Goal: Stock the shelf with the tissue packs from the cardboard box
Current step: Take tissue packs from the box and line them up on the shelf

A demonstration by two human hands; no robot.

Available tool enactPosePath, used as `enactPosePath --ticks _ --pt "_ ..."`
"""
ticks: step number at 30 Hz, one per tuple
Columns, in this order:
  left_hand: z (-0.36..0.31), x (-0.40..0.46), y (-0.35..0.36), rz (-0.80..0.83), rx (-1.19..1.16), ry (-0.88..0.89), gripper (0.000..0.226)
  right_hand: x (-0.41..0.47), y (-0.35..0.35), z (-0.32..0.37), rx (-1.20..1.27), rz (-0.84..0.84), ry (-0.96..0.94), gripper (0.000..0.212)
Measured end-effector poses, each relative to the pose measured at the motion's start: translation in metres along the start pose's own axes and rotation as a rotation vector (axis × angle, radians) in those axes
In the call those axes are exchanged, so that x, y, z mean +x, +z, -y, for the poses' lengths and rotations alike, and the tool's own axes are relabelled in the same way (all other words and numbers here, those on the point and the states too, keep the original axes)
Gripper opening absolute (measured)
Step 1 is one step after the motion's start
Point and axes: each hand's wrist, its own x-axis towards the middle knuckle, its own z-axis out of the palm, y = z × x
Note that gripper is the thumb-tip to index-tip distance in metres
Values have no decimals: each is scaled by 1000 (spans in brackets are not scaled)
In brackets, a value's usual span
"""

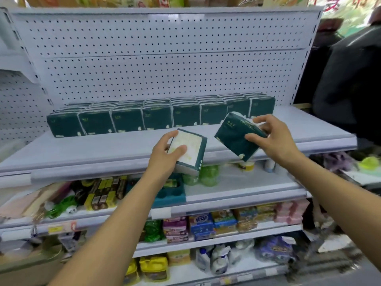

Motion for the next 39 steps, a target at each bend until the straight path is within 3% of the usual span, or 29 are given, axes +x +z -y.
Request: enactPosePath --ticks 5,10,17,23,29,39 --pt "-10 38 29 3 23 23 20 47 -25 -36 -179 -85 10 32" --pt "-2 81 45 63 43 -1 12 90 -21 -69 -351 -18 15 31" --pt "18 147 67 276 100 -38 47 174 8 -114 -456 24 -8 30" --pt "22 183 82 442 71 -108 33 230 27 -137 -469 25 -54 32" --pt "24 200 92 454 41 -156 24 256 35 -148 -477 50 -86 36" --pt "14 195 114 342 -56 -225 21 257 36 -148 -468 97 -168 38"
